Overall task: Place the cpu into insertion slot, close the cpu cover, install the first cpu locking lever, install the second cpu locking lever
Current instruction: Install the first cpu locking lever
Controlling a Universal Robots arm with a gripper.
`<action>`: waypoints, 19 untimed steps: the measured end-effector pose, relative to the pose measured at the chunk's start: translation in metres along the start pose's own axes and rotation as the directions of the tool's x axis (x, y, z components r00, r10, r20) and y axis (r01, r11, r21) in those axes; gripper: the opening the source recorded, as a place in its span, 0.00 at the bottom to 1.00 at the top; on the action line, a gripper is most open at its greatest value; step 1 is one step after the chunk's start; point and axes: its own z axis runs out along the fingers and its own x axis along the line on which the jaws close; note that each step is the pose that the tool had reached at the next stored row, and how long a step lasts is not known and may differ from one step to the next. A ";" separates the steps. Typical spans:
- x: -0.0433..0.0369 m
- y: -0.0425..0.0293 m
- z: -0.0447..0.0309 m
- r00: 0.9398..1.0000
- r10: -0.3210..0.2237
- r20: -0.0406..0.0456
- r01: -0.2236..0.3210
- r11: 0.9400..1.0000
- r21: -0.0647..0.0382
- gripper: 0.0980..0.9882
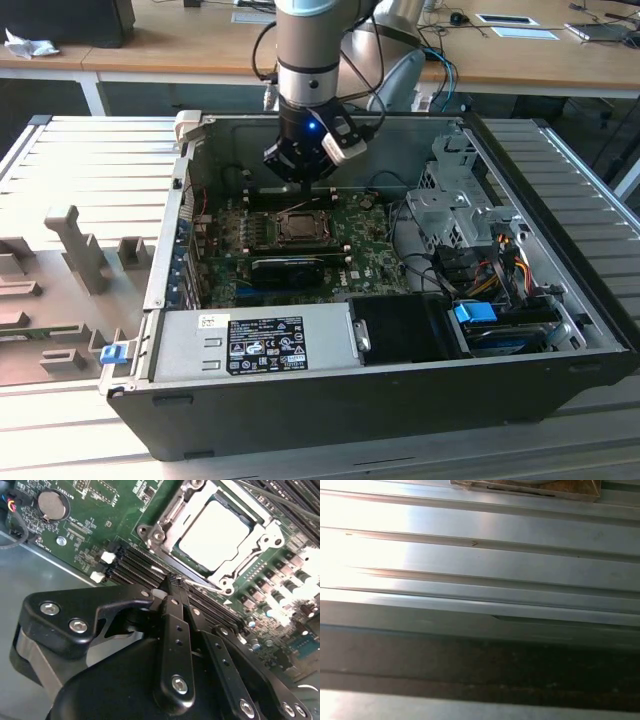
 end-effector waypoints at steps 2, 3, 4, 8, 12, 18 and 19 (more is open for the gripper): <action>-0.0024 -0.0002 0.0025 1.000 0.000 -0.002 0.000 1.000 0.000 0.01; -0.0036 -0.0004 0.0037 1.000 0.000 -0.003 0.000 1.000 0.000 0.01; -0.0050 -0.0006 0.0054 1.000 0.001 -0.004 -0.001 1.000 0.000 0.01; -0.0064 -0.0010 0.0091 1.000 0.002 -0.004 -0.002 1.000 0.000 0.01; -0.0074 -0.0013 0.0122 1.000 0.008 -0.005 -0.008 1.000 0.000 0.01; -0.0085 -0.0016 0.0166 1.000 0.017 -0.005 -0.017 1.000 0.005 0.01; -0.0085 -0.0017 0.0168 1.000 0.018 -0.005 -0.017 1.000 0.006 0.01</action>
